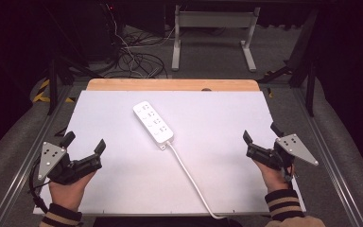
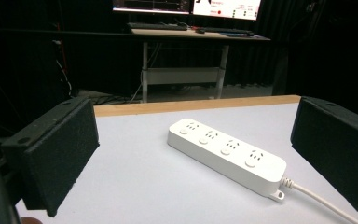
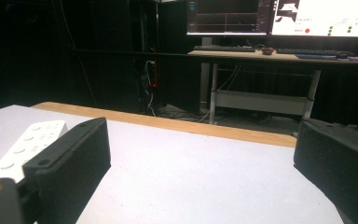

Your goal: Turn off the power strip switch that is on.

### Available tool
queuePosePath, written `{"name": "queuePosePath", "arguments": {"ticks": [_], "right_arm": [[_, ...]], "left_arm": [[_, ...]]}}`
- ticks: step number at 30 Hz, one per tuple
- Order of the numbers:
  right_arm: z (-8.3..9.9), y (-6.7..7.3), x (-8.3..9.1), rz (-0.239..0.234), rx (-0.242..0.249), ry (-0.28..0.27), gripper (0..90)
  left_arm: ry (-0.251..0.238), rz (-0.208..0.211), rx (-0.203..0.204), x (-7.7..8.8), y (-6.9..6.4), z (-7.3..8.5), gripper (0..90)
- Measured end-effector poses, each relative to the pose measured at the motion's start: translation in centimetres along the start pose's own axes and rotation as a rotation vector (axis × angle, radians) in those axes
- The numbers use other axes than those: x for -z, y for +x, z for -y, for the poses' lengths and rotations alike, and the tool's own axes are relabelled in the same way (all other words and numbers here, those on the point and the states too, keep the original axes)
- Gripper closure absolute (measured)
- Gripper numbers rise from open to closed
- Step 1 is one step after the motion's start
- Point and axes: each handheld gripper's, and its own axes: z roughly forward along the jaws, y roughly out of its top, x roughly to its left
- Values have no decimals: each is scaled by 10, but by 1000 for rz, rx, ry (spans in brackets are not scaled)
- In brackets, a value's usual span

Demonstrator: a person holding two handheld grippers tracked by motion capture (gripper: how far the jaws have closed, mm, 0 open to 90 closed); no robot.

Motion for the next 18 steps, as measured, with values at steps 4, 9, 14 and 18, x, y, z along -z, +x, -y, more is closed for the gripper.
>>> {"name": "queuePosePath", "arguments": {"ticks": [4,9,14,18], "right_arm": [[0,0,1,-5,2,-5,43],[0,0,0,-7,2,-6,43],[0,1,0,-11,1,-4,44],[0,0,0,-10,-5,-7,45]], "left_arm": [[0,14,2,1,-1,-1,32],[-5,22,-16,3,-2,-2,54],[7,53,4,8,1,-8,250],[-14,91,-26,13,2,-7,661]]}}
